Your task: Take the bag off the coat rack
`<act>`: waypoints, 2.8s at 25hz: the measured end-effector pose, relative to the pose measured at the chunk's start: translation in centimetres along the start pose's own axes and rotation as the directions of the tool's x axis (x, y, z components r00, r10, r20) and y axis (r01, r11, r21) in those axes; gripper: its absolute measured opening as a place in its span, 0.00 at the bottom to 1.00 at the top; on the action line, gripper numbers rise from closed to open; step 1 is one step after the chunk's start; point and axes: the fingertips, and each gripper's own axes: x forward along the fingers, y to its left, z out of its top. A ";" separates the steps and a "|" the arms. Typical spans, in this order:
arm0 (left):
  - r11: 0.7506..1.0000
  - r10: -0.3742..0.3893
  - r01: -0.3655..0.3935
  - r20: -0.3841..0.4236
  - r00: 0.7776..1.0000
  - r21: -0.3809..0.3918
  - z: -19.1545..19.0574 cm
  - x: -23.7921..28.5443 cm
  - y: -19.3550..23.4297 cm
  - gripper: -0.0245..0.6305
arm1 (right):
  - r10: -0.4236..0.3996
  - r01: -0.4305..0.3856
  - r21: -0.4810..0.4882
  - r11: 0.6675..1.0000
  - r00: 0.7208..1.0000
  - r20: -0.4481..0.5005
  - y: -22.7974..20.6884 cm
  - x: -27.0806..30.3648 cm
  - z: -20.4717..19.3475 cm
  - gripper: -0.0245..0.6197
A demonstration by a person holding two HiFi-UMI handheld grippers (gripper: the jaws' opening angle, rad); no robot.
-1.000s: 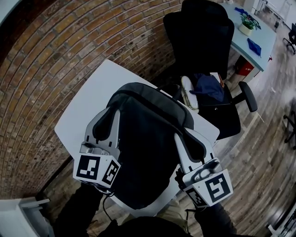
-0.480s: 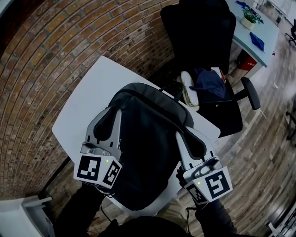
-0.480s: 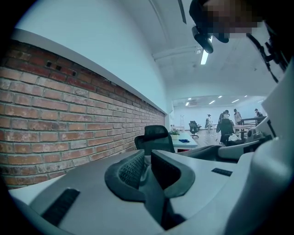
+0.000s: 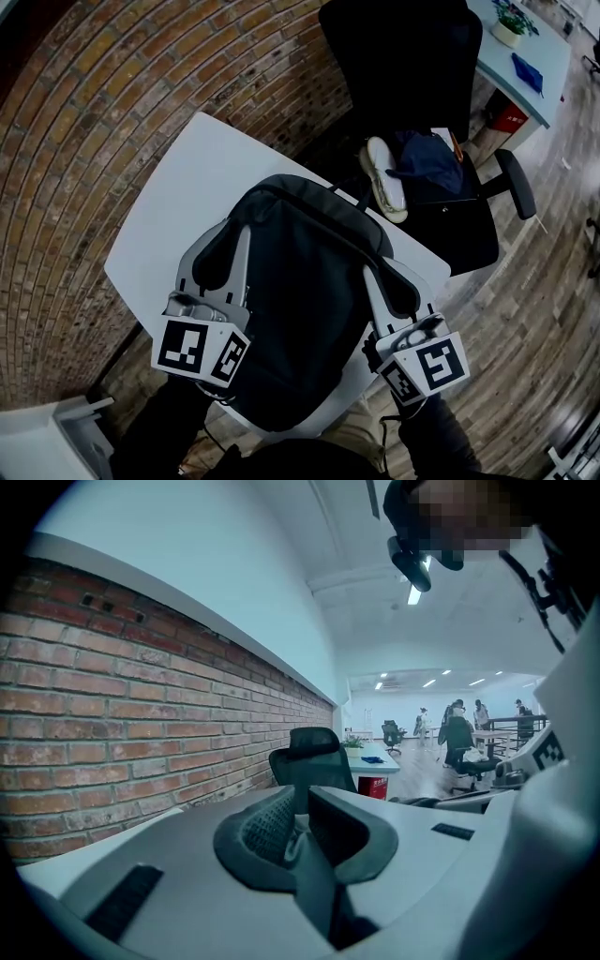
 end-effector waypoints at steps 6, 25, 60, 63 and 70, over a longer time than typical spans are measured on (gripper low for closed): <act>1.000 0.004 -0.004 -0.013 1.000 0.003 -0.6 0.4 0.0 0.12 | -0.033 0.034 0.021 0.999 0.999 -0.030 -1.8 0.1 -1.8 0.13; 1.000 0.009 -0.009 -0.011 1.000 0.020 0.0 -1.3 -0.9 0.12 | -0.100 0.107 0.085 0.991 0.992 -0.078 -5.2 -0.3 -6.1 0.13; 0.993 -0.113 0.113 0.202 0.973 0.010 4.9 -17.2 -4.6 0.10 | 0.005 0.040 -0.263 0.964 0.986 0.169 17.7 -8.2 6.3 0.10; 0.992 -0.124 0.118 0.251 0.960 0.038 6.3 -20.8 -4.7 0.05 | 0.035 0.025 -0.300 0.954 0.980 0.193 22.5 -9.1 6.8 0.07; 0.991 -0.131 0.118 0.304 0.944 0.060 8.0 -28.0 -4.9 0.05 | 0.099 0.003 -0.381 0.925 0.964 0.247 32.0 -11.5 7.3 0.07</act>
